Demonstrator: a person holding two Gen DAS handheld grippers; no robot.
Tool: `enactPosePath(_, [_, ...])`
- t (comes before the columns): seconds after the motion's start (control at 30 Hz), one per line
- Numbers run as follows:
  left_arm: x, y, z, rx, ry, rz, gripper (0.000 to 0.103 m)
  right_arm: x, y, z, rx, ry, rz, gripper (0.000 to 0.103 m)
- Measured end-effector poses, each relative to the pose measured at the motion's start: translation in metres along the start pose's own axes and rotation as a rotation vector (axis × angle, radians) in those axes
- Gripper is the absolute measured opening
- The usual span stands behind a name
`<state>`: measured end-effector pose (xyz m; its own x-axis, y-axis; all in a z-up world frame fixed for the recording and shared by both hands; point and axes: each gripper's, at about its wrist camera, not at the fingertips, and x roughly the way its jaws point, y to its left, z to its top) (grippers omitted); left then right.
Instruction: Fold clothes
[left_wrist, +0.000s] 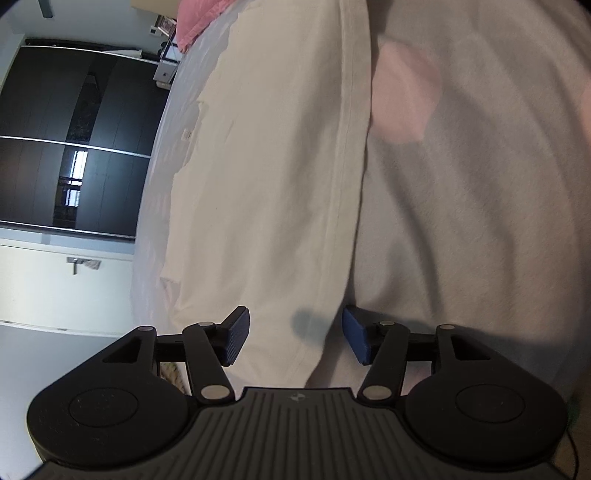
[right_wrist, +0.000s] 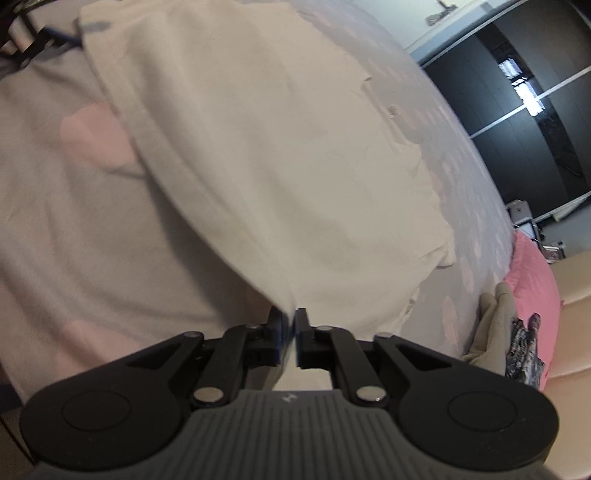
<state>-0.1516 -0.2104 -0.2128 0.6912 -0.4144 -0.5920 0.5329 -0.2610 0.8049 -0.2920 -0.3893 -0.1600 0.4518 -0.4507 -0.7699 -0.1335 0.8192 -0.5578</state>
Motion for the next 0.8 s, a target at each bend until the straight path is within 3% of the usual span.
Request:
enactPosePath(0.03, [0.001, 0.000, 0.000, 0.001, 0.006, 0.004, 0.053, 0.000, 0.002, -0.003, -0.019, 0.004, 0.005, 0.026])
enactPosePath(0.1, [0.004, 0.001, -0.001, -0.006, 0.015, 0.007, 0.053, -0.002, 0.004, -0.009, -0.040, 0.015, 0.030, 0.035])
enactPosePath(0.4, [0.018, 0.006, -0.002, -0.016, 0.109, 0.046, 0.050, 0.007, 0.006, -0.033, -0.089, 0.101, -0.017, 0.038])
enactPosePath(0.5, [0.019, 0.002, -0.004, 0.007, 0.120, 0.063, 0.049, 0.006, 0.012, -0.035, -0.123, 0.096, -0.059, 0.032])
enactPosePath(0.53, [0.018, 0.001, -0.004, 0.008, 0.119, 0.068, 0.049, 0.007, 0.013, -0.035, -0.135, 0.094, -0.077, 0.009])
enactPosePath(0.57, [0.018, 0.002, -0.003, -0.001, 0.120, 0.069, 0.049, 0.006, 0.012, -0.035, -0.132, 0.094, -0.096, 0.002])
enactPosePath(0.73, [0.016, 0.018, -0.004, -0.122, 0.113, 0.076, 0.050, -0.010, -0.034, -0.026, 0.105, 0.017, -0.227, 0.002])
enactPosePath(0.77, [0.016, 0.021, -0.004, -0.137, 0.106, 0.087, 0.047, -0.011, -0.038, -0.025, 0.121, 0.012, -0.241, 0.002])
enactPosePath(0.8, [0.015, 0.024, -0.003, -0.146, 0.105, 0.095, 0.036, -0.012, -0.042, -0.023, 0.137, 0.008, -0.255, 0.002])
